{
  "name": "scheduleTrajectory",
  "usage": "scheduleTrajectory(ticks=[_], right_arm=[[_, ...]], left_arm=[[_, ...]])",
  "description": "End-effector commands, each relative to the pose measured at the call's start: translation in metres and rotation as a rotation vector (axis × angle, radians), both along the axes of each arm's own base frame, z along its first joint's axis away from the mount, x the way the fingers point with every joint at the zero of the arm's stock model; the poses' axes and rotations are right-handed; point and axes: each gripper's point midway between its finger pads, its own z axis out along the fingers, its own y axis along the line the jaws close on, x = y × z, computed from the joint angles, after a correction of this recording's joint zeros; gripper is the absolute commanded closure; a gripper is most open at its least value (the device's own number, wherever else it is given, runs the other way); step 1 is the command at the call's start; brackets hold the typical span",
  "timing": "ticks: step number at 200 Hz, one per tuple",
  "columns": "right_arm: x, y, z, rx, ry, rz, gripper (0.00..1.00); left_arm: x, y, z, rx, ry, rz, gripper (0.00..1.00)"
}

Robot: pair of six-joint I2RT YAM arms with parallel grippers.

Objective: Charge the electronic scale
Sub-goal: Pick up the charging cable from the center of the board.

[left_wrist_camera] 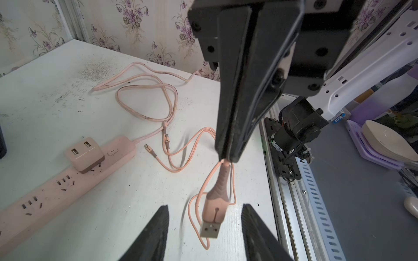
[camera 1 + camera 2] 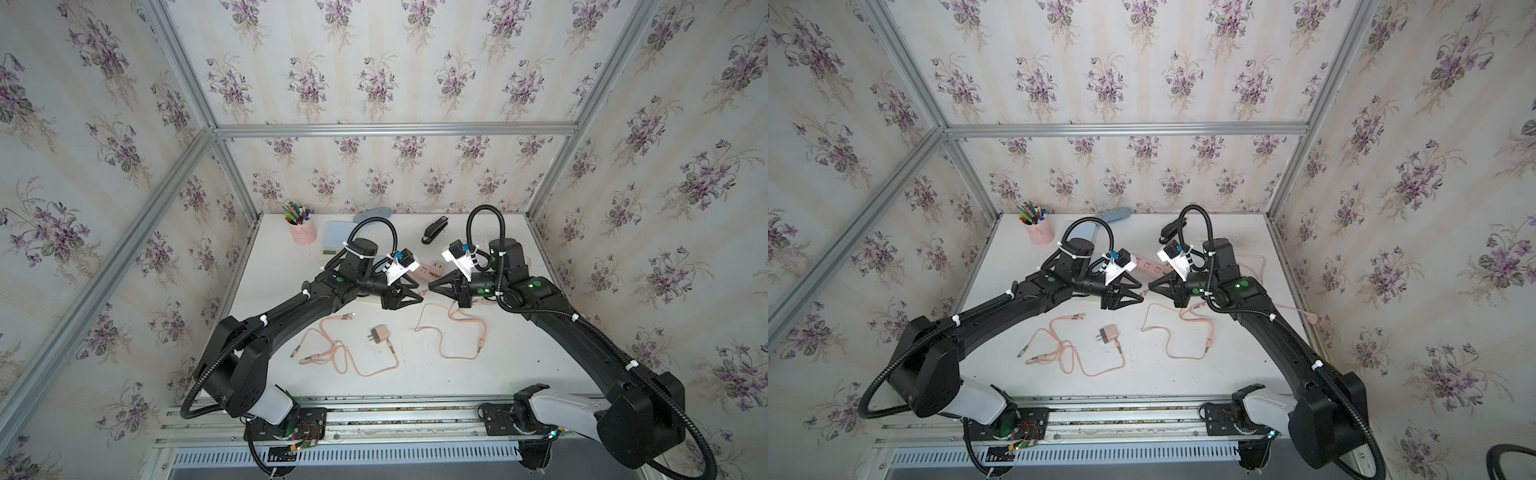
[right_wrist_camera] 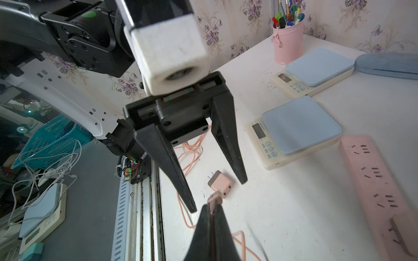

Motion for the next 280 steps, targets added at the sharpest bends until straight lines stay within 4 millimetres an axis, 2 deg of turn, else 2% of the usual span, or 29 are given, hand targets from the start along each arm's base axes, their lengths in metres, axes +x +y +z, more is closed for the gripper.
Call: scheduleTrajectory(ticks=[1, 43, 98, 101, 108, 111, 121, 135, 146, 182, 214, 250, 280], right_arm=[[-0.004, 0.004, 0.007, 0.035, -0.015, 0.047, 1.00], [0.000, 0.006, 0.012, 0.070, 0.047, 0.031, 1.00], [0.000, 0.007, 0.013, 0.096, 0.122, 0.007, 1.00], [0.001, 0.007, 0.013, 0.098, 0.133, -0.001, 0.97], [0.005, 0.006, 0.012, 0.101, 0.163, -0.036, 0.78], [0.008, 0.006, 0.011, 0.101, 0.177, -0.057, 0.70], [0.013, 0.005, 0.007, 0.093, 0.225, -0.108, 0.51], [0.018, 0.006, -0.003, 0.064, 0.281, -0.165, 0.37], [0.018, 0.007, -0.009, 0.047, 0.311, -0.189, 0.34], [0.022, 0.010, -0.020, 0.025, 0.373, -0.234, 0.35], [0.022, 0.014, -0.019, 0.015, 0.387, -0.237, 0.49], [0.016, 0.022, -0.024, 0.002, 0.408, -0.213, 0.56], [0.013, 0.029, -0.031, -0.002, 0.436, -0.194, 0.68]], left_arm=[[-0.005, -0.004, -0.002, 0.016, -0.047, -0.027, 0.52], [-0.008, -0.003, -0.003, 0.079, -0.181, 0.015, 0.72], [0.001, 0.006, 0.001, 0.118, -0.250, 0.094, 0.89], [0.002, 0.007, 0.000, 0.125, -0.255, 0.102, 0.90], [0.005, 0.007, -0.002, 0.141, -0.269, 0.116, 0.90], [0.003, 0.010, 0.008, 0.129, -0.297, 0.126, 0.90], [0.004, 0.011, 0.010, 0.145, -0.337, 0.142, 0.91], [0.005, 0.012, 0.010, 0.167, -0.377, 0.160, 0.91], [0.005, 0.012, 0.010, 0.179, -0.396, 0.166, 0.91], [0.006, 0.007, 0.009, 0.216, -0.444, 0.177, 0.90], [0.008, 0.005, 0.009, 0.230, -0.457, 0.187, 0.89], [0.009, 0.003, 0.009, 0.235, -0.462, 0.193, 0.89], [0.010, 0.002, 0.009, 0.235, -0.457, 0.198, 0.88]])
